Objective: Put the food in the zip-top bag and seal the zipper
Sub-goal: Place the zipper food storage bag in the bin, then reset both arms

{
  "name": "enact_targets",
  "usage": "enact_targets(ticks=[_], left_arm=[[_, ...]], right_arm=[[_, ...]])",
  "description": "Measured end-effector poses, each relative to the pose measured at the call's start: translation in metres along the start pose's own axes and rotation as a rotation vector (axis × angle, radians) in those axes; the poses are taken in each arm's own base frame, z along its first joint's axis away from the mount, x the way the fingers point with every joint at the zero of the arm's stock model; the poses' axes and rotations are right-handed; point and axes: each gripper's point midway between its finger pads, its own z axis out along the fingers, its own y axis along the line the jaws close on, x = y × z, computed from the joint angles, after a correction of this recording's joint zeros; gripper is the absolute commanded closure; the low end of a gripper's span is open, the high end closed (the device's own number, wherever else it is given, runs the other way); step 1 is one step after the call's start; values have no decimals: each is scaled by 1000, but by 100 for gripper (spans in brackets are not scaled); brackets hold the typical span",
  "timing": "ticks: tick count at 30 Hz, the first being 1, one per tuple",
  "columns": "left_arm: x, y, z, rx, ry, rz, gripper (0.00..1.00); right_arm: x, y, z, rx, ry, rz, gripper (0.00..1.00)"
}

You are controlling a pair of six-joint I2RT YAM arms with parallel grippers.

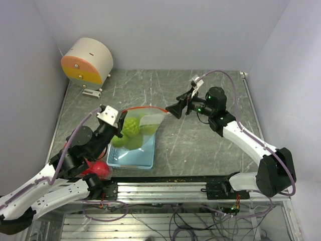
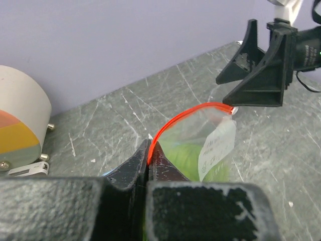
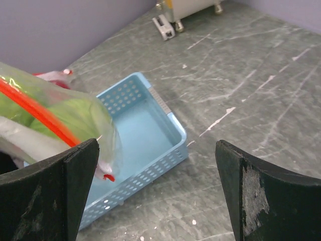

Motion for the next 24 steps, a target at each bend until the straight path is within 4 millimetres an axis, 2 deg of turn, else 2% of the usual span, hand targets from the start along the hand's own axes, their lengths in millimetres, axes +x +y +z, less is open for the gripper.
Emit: enact_targets(ticks=[2,3,4,6,7,13,20,24], left_arm=[[1,1,7,-28,3,-7,88],[4,3,11,-50,13,-14,78],[7,5,13,-75,24,-17,63],[14,10,17,-123,48,-29,13],[18,12,19,-148,61,-32,0],[35,23,12,-226,77,-89,1],[20,37,-5,-264,13,-156,1],[20,39,-8,-270,12,-161,1]], right_arm=[[-3,-6,-1,40,-14,14,0],[-4,-8,-1,56,-21,19,0],[-3,-10,-1,67,-21,27,0],[1,-12,-1,84,-20,50,0],[4,-13,-1,89,-16,63,0],[16,-22,2,131,8,122,0],[18,-31,0,186,3,154,0],[20,-33,-1,203,7,167,0]])
